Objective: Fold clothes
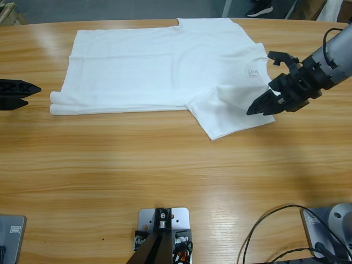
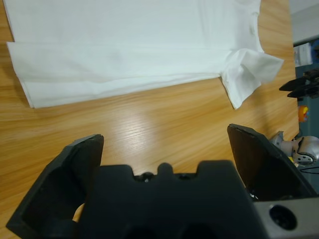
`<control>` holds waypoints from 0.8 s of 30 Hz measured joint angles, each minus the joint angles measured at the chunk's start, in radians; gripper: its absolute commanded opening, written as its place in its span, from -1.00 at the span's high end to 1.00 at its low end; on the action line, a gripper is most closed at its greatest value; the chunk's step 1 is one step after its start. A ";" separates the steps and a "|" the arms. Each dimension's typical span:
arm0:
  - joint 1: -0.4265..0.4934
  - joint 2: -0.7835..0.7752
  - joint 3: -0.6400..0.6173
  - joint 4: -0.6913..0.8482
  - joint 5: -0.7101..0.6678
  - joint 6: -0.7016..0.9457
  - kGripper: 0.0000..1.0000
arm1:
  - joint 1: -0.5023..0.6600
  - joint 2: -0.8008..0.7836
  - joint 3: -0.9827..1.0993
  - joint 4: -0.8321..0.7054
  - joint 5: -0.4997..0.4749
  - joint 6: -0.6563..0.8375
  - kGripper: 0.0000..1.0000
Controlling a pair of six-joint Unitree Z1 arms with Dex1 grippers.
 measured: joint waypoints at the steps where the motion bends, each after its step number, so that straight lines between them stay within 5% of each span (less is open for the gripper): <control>1: 0.000 0.000 0.000 0.000 0.000 0.000 -0.94 | 0.000 0.005 0.000 0.000 -0.004 -0.004 -0.37; 24: -0.002 0.000 -0.002 0.017 0.000 0.000 -0.94 | -0.024 0.110 -0.063 0.000 -0.072 -0.082 -0.37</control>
